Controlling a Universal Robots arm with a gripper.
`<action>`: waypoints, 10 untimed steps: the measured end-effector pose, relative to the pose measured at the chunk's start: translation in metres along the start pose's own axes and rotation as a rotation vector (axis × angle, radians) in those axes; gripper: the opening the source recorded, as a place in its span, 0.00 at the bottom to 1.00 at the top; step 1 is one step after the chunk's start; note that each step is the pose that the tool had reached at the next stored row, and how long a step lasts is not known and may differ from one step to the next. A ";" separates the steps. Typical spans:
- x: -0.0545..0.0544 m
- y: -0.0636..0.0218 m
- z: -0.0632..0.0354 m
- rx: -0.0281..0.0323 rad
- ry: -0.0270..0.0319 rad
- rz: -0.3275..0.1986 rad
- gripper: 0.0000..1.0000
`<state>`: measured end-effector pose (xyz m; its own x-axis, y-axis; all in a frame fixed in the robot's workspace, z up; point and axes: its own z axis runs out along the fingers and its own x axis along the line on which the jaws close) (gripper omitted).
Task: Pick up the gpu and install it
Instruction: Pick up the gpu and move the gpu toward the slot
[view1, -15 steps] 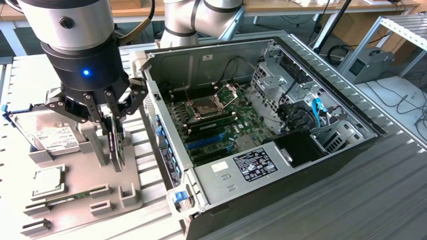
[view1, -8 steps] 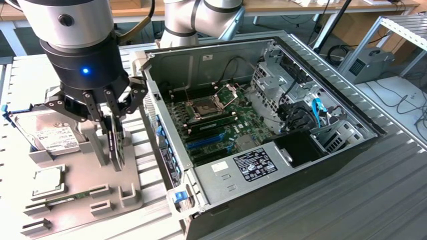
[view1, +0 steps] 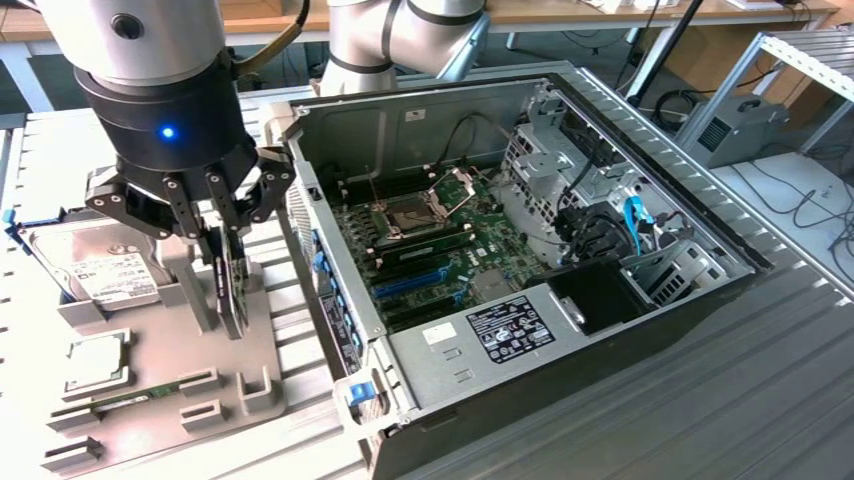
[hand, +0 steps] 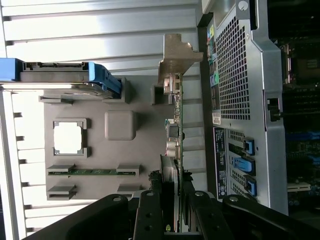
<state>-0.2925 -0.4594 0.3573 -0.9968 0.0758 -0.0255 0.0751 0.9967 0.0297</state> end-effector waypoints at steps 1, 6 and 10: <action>0.000 0.0000 -0.0001 0.0000 0.0000 0.000 0.26; 0.000 0.0000 -0.0009 0.0000 0.0000 0.000 0.26; 0.000 0.0000 -0.0016 0.0000 0.0000 0.000 0.26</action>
<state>-0.2925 -0.4594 0.3589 -0.9968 0.0759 -0.0256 0.0751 0.9967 0.0297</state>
